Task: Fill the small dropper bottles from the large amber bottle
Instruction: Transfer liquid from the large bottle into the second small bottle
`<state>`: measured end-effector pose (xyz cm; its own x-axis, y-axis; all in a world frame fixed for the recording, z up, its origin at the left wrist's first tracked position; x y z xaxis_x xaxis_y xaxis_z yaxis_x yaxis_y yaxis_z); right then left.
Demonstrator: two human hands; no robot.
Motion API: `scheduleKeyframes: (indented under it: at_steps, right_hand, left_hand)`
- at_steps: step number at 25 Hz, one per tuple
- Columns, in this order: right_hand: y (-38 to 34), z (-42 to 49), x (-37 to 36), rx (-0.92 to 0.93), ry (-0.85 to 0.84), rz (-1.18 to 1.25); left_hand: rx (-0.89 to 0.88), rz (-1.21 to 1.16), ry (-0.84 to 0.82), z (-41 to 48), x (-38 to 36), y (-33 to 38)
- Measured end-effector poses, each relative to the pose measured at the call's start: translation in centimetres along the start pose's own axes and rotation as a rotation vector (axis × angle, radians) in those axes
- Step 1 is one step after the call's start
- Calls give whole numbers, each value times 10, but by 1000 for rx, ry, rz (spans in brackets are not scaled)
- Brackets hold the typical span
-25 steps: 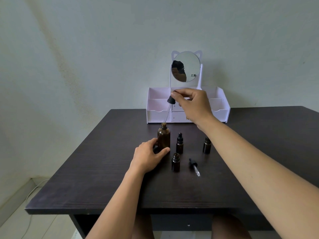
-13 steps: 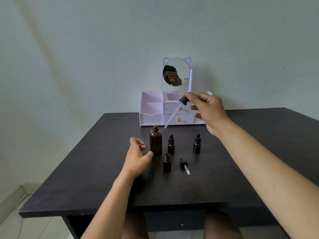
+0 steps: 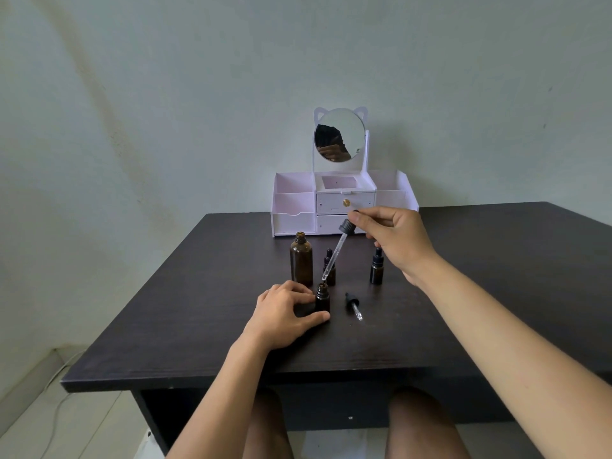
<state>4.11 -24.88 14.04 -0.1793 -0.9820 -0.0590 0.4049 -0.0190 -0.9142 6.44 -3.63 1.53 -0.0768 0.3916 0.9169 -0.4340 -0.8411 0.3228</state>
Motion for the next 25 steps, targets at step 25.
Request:
scheduleKeyframes:
  at_steps: [25]
  right_hand:
    - [6,-4,-7,20,-53,-58]
  left_hand:
    - [-8,10,-5,-1,1,2]
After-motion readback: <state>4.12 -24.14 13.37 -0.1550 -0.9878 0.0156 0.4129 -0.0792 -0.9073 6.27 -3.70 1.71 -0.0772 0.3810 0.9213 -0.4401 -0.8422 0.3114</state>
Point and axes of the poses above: each hand's wrist, its own z-axis towards the middle knuckle, its own x-axis out of the back of the hand, y = z × x, the point moved 7 cm from there along z, towards the middle knuckle, and after that the axes turned 9 degrees about z, right-handed, at the moved point
